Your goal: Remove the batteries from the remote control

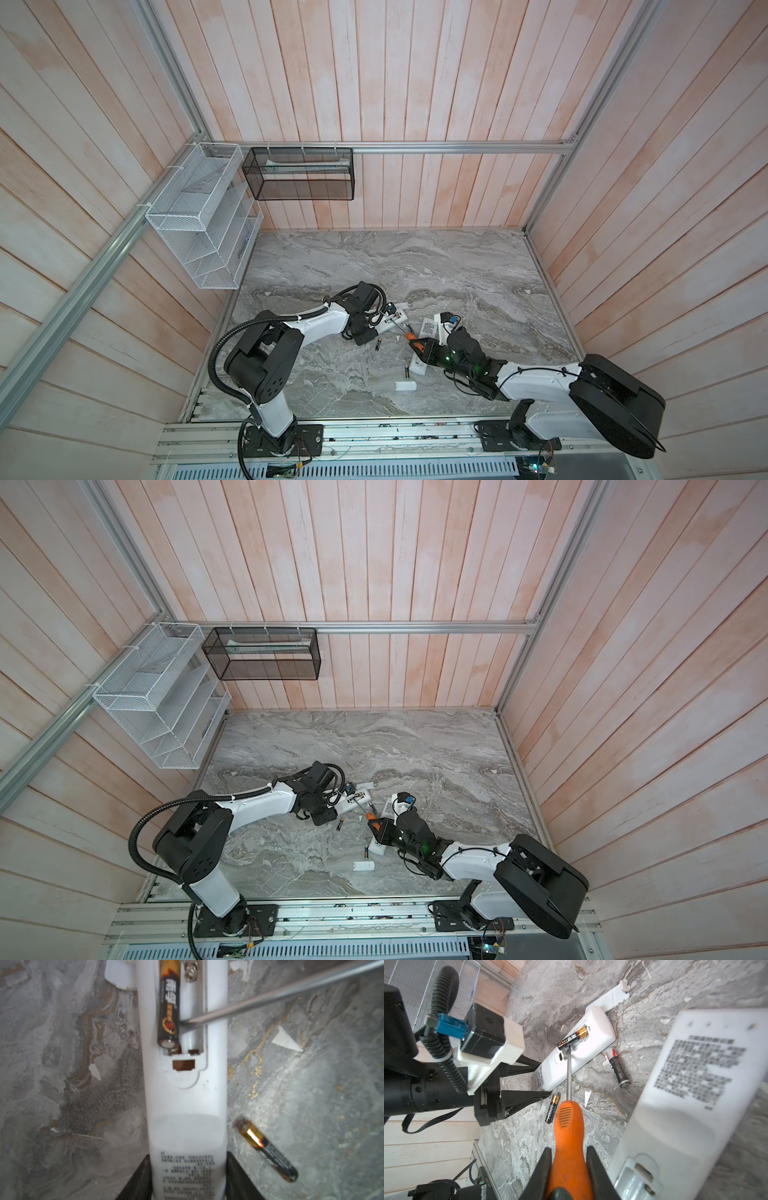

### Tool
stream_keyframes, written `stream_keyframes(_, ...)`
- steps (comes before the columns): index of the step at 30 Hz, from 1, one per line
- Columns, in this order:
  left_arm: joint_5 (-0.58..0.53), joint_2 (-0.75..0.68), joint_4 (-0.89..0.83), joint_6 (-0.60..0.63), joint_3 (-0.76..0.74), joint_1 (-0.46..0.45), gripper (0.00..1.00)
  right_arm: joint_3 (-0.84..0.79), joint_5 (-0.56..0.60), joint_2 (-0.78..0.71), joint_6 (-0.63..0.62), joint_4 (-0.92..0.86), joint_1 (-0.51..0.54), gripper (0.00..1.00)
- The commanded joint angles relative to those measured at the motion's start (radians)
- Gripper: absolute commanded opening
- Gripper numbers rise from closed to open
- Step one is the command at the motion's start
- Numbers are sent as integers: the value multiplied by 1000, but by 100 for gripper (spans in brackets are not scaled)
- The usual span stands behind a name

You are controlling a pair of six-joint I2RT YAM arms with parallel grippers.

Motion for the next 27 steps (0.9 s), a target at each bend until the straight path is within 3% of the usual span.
stream_keyframes(1,160,32,-69,48,9,-30,4,-23,122,-39,-24,-117,-5,0)
stream_keyframes(10,156,36,-72,51,7,-30,4,22,247,-164,-104,-215,-8,0)
stream_keyframes(27,49,49,-69,51,-5,-30,7,95,260,-338,-188,-380,-75,0)
